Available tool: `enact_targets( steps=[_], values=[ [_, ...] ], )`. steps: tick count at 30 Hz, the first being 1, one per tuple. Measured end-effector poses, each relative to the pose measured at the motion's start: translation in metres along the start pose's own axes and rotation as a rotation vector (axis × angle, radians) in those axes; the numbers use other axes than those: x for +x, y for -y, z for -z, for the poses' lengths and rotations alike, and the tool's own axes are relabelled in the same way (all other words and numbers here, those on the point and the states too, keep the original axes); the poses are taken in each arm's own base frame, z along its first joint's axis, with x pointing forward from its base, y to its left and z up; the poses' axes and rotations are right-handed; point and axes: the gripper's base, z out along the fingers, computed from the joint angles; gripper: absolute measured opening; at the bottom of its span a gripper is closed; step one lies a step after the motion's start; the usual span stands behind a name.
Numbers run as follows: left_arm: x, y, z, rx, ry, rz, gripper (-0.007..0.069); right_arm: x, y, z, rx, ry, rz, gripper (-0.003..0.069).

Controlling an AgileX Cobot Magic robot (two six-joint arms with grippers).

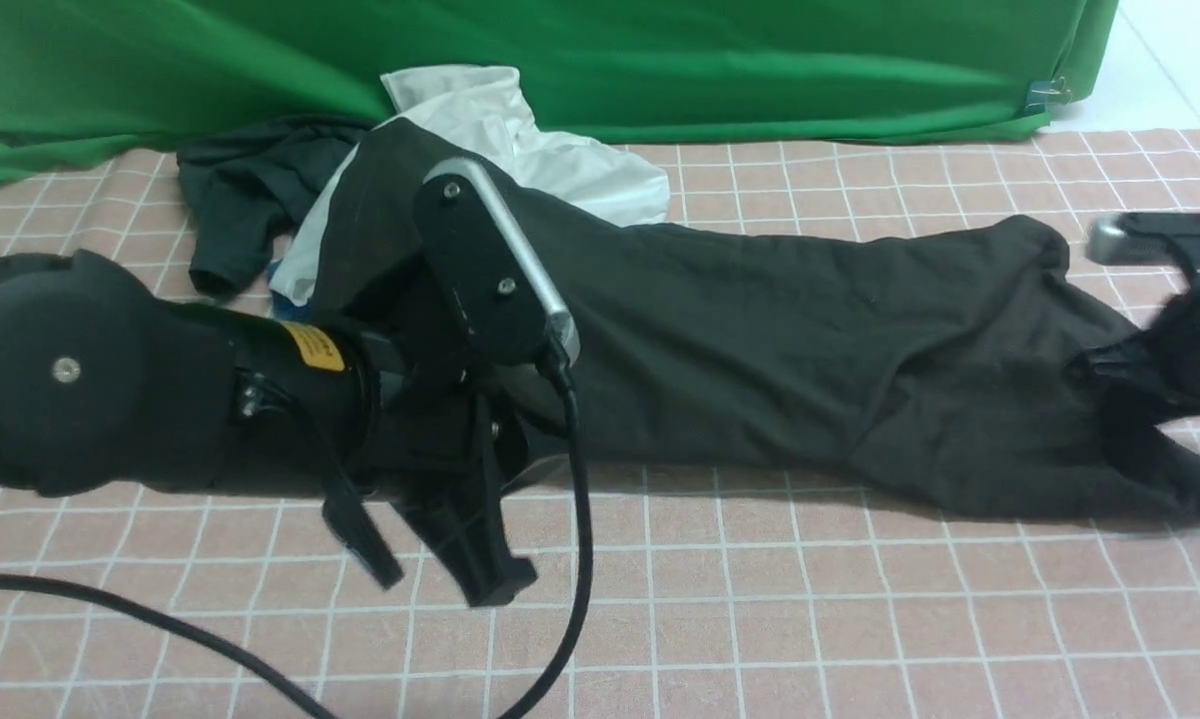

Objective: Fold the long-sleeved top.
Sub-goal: Use the right arm to clamp the right edge of the fabric, then use the right arm to drag the right edge of the fabric to the left and folds it over the left edge

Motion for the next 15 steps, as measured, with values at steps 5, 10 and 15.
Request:
enact_targets(
  steps=[5, 10, 15],
  values=[
    [-0.003, 0.006, 0.02, -0.002, 0.028, -0.023, 0.001, 0.017, 0.07, 0.056, 0.068, 0.05, -0.216, 0.0103],
    [-0.006, 0.006, 0.033, -0.036, 0.075, -0.029, 0.001, 0.031, 0.096, 0.123, 0.149, 0.196, -0.298, 0.0103],
    [-0.006, 0.005, 0.033, -0.045, 0.074, -0.037, 0.001, 0.033, 0.084, 0.147, 0.156, 0.258, -0.269, 0.0102]
  ],
)
